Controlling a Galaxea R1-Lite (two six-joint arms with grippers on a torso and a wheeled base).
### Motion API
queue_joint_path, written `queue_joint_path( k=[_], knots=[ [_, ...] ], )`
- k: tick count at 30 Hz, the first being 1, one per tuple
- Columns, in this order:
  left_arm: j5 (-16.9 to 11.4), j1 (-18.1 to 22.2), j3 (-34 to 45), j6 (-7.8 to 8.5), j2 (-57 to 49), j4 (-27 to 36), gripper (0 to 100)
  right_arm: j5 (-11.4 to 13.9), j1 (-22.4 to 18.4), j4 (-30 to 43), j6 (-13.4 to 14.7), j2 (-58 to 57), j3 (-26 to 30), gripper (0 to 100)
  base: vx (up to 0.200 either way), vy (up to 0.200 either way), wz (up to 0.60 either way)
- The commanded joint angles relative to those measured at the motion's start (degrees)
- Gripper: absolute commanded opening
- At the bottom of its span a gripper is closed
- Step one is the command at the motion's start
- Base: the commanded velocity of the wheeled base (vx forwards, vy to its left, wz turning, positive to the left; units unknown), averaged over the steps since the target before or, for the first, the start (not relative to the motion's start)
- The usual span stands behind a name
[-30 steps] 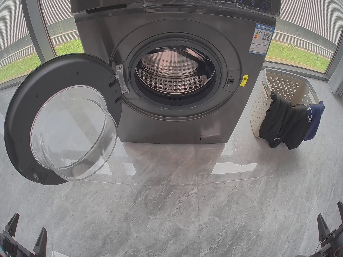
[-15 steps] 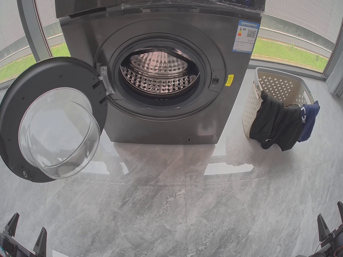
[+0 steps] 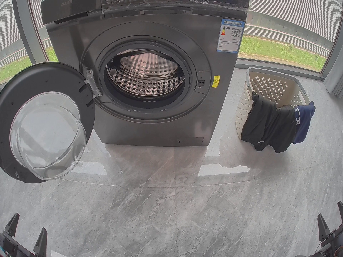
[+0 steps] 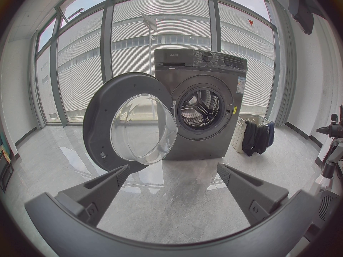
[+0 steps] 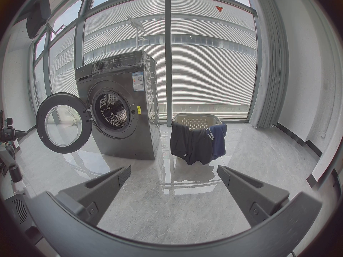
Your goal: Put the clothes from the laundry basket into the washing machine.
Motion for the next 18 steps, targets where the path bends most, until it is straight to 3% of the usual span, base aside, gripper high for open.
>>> queue_joint_path(
  k=[1,5,14,18],
  knots=[
    [0.0,0.0,0.9,0.02,-0.9,0.0,100,0.0,0.0,0.0,0.0,-0.7,0.9,100,0.2,0.0,0.0],
    [0.0,0.0,0.9,0.02,-0.9,0.0,100,0.0,0.1,0.0,0.0,-0.7,0.9,100,0.2,0.0,0.0],
    [0.1,0.1,0.9,-0.07,-0.9,0.0,100,0.0,0.0,0.0,0.0,-0.7,0.9,100,0.0,0.0,0.0],
    [0.2,0.1,0.9,-0.07,-1.0,0.0,100,0.0,0.0,0.0,0.0,-0.7,0.9,100,0.0,-0.2,0.0]
  ],
)
